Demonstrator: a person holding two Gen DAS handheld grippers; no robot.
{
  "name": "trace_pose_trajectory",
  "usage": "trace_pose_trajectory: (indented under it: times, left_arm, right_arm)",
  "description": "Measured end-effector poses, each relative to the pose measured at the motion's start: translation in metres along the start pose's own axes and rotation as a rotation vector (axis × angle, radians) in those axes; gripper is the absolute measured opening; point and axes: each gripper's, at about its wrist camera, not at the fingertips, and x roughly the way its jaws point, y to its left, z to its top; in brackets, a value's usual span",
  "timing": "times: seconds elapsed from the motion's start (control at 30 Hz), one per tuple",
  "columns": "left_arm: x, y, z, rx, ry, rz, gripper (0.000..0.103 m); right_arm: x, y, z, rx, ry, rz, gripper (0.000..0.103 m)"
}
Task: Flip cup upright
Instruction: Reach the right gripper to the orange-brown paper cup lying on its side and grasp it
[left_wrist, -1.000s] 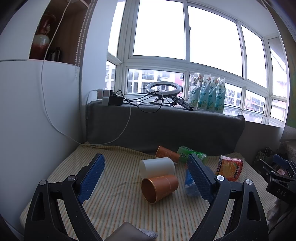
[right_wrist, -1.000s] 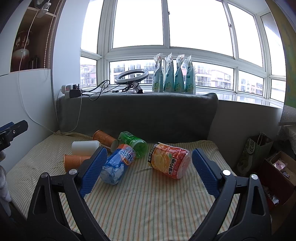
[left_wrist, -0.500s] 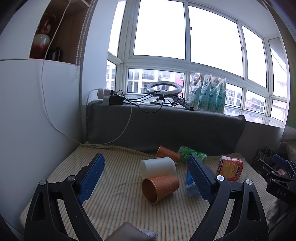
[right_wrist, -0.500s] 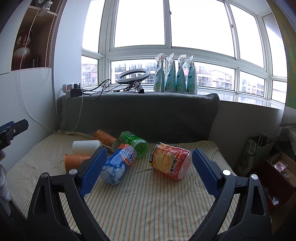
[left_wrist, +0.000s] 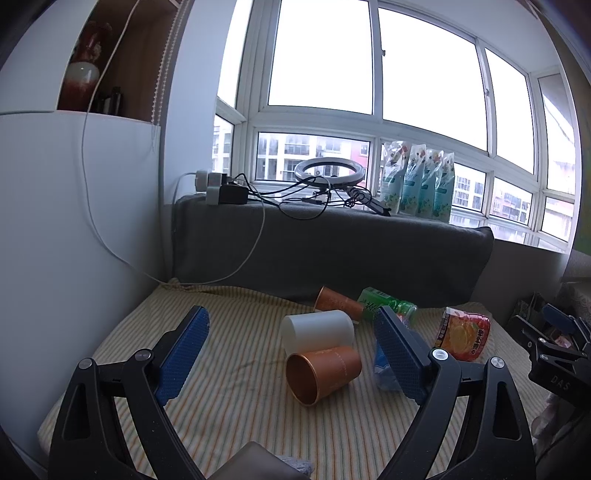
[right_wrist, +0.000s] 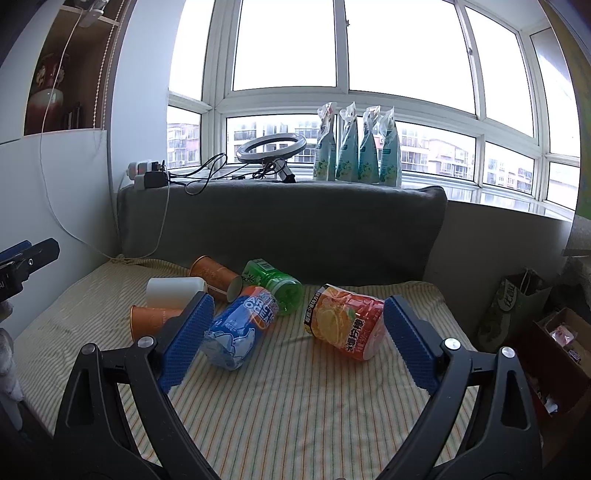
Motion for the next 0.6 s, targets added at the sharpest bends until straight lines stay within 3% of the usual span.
trace_pose_trajectory:
  times: [0.27,0.6]
  left_arm:
    - [0.01,0.005,-0.004,-0.002,0.021,0.008,0.09]
    - [0.025,0.021,-0.025,0.001,0.124,0.017,0.09]
  right_arm:
    - [0.017,0.007,0.002,-0.024,0.019,0.039,0.095]
    - [0.061,0.025,0.016,-0.12,0.072,0.19,0.095]
